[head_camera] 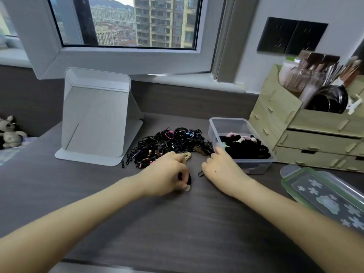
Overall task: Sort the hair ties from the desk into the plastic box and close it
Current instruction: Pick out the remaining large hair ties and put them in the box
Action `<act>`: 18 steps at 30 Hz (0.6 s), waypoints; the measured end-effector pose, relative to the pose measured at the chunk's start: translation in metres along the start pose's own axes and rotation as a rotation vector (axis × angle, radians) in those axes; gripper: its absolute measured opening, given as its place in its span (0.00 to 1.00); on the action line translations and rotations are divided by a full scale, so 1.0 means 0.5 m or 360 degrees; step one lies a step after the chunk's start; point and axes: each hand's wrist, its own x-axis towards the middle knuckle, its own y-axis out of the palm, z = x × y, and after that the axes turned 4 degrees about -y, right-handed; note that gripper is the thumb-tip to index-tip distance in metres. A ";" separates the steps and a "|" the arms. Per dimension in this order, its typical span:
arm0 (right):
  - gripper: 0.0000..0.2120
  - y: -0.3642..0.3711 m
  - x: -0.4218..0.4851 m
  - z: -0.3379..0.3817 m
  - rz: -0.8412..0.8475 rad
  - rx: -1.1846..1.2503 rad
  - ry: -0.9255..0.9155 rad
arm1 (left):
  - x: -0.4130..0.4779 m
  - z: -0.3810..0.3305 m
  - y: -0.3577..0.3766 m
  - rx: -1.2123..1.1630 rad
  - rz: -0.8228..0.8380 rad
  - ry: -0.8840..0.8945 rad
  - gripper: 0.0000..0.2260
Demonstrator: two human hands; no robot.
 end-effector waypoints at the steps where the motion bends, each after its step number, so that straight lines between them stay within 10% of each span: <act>1: 0.08 -0.004 -0.009 0.000 -0.0083 -0.0028 -0.0026 | 0.010 0.005 0.001 0.0025 0.0027 0.0010 0.07; 8: 0.12 0.008 -0.017 -0.020 -0.0023 -0.0028 -0.0099 | 0.036 0.013 0.013 -0.0119 0.0232 0.0005 0.06; 18: 0.09 0.008 0.023 -0.017 -0.0051 -0.0141 0.0094 | 0.014 0.030 0.030 -0.0209 -0.0203 -0.0016 0.05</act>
